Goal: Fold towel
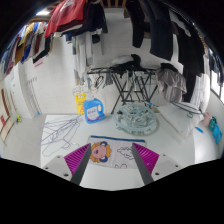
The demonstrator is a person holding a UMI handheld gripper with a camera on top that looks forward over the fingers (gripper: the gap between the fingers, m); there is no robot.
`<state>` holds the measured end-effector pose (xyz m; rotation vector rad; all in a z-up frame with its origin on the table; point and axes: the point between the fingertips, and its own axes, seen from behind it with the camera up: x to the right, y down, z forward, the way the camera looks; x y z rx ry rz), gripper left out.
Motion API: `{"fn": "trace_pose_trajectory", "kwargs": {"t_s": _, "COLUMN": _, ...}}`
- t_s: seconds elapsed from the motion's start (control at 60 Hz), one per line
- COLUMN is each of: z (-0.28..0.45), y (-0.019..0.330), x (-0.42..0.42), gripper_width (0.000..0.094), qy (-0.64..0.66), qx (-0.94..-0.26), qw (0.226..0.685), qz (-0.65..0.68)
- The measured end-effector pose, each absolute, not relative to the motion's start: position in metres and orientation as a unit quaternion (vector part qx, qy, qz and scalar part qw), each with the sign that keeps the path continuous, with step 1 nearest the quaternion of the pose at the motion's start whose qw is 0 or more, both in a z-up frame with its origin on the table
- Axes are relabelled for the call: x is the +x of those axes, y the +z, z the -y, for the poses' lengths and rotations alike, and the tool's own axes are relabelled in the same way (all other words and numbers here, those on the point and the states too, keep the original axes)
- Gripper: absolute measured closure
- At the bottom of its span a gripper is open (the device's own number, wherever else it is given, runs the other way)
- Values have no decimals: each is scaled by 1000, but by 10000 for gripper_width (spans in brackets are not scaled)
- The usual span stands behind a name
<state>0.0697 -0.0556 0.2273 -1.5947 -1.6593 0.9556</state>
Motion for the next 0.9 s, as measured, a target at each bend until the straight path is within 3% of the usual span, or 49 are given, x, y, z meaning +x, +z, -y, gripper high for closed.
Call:
{"fn": "trace_pose_trajectory", "kwargs": {"t_s": 0.267, "z": 155, "y": 140, "x": 17, "gripper_width": 76, "qy": 359, "qx": -593, "qw": 314, "qz": 648}}
{"fn": "trace_pose_trajectory", "kwargs": {"t_s": 0.567, "z": 205, "y": 47, "x": -36, "gripper_width": 82, "qy": 343, "qx": -595, "qw": 311, "qz": 657}}
{"fn": "trace_pose_trajectory", "kwargs": {"t_s": 0.9, "z": 219, "y": -12, "x": -46, "gripper_width": 88, "qy": 310, "qx": -603, "qw": 306, "qz": 668}}
